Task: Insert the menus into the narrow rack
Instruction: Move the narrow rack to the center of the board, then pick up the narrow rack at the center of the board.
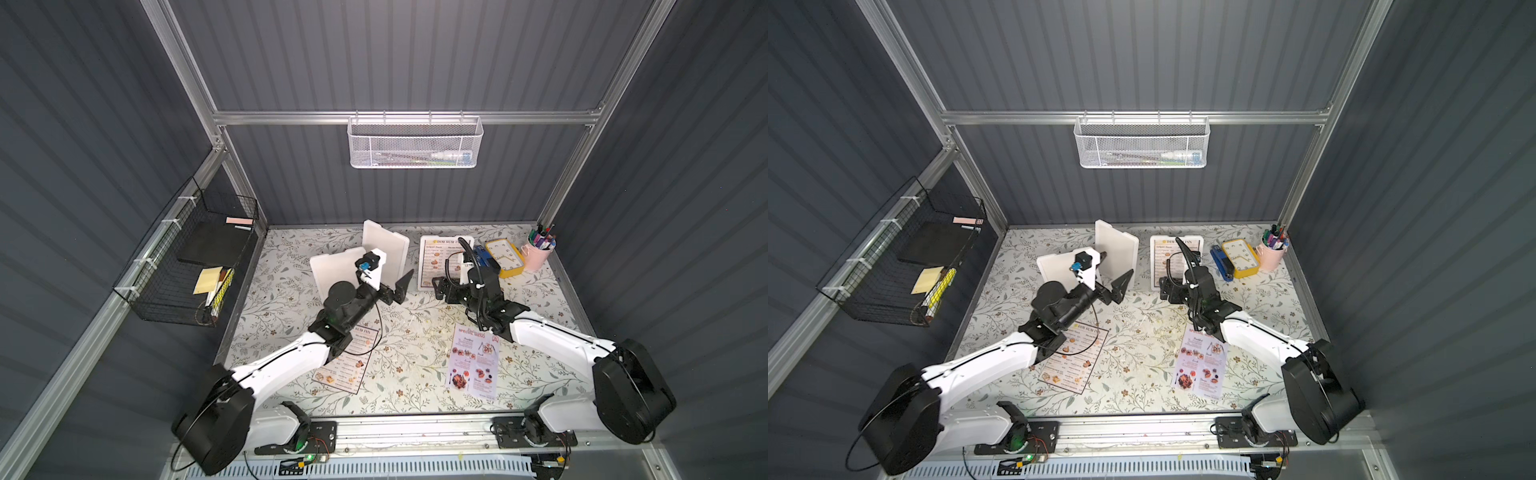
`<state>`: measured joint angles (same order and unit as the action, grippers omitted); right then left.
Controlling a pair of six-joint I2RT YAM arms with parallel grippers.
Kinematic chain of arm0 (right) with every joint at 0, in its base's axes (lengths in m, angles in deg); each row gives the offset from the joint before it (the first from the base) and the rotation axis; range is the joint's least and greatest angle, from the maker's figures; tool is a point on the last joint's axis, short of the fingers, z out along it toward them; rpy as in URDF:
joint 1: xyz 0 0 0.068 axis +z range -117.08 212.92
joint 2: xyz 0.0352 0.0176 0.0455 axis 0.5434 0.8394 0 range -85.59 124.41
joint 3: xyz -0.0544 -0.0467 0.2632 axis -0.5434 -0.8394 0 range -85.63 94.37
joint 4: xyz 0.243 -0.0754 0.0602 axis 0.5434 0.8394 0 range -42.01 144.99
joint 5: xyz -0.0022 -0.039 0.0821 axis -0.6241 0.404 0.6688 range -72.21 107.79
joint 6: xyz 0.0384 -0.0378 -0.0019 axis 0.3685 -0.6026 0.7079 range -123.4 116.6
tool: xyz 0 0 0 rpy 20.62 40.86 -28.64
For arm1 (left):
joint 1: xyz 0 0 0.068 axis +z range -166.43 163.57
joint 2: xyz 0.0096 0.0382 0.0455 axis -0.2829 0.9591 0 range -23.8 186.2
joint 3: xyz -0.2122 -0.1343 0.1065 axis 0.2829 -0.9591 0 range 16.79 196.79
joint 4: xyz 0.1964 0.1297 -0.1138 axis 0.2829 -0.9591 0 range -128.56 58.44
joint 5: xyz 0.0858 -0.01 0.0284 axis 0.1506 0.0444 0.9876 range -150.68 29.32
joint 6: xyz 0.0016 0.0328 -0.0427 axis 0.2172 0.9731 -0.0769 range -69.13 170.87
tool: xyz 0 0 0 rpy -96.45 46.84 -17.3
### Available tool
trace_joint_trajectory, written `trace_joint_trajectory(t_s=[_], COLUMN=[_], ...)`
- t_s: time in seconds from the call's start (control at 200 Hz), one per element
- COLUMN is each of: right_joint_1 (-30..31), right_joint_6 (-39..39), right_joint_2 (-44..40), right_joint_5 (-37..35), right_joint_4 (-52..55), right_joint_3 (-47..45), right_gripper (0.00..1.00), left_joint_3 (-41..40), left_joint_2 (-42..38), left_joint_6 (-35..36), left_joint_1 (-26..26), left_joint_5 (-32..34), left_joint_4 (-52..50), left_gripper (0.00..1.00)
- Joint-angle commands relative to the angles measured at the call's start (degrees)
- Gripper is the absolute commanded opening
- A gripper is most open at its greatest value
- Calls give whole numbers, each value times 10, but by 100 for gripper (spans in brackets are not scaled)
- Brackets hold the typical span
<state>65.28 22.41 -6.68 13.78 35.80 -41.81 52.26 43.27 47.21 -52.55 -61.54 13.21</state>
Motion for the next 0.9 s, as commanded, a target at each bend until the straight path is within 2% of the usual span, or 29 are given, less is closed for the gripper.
trace_joint_trajectory(t_s=[0.0,0.165,0.295,0.4,0.625,0.895], right_joint_1=[40,72,84,90,87,72], right_joint_6=[-34,-61,-79,-87,-113,-106], right_joint_2=[8,65,124,169,256,327], right_joint_5=[-12,-2,9,10,-27,-10], right_joint_4=[-3,-22,-32,-38,-37,-35], right_joint_3=[24,69,114,149,220,285], right_gripper=[91,92,92,91,92,92], left_joint_3=[-56,-129,-157,-167,-158,-149], left_joint_2=[-95,-208,-293,-332,-309,-286], left_joint_6=[-36,-89,-88,-92,-96,-98], left_joint_1=[1,1,1,1,1,1], left_joint_5=[83,206,187,209,207,214], left_joint_4=[0,-66,-73,-85,-87,-90], left_gripper=[99,99,99,99,99,99])
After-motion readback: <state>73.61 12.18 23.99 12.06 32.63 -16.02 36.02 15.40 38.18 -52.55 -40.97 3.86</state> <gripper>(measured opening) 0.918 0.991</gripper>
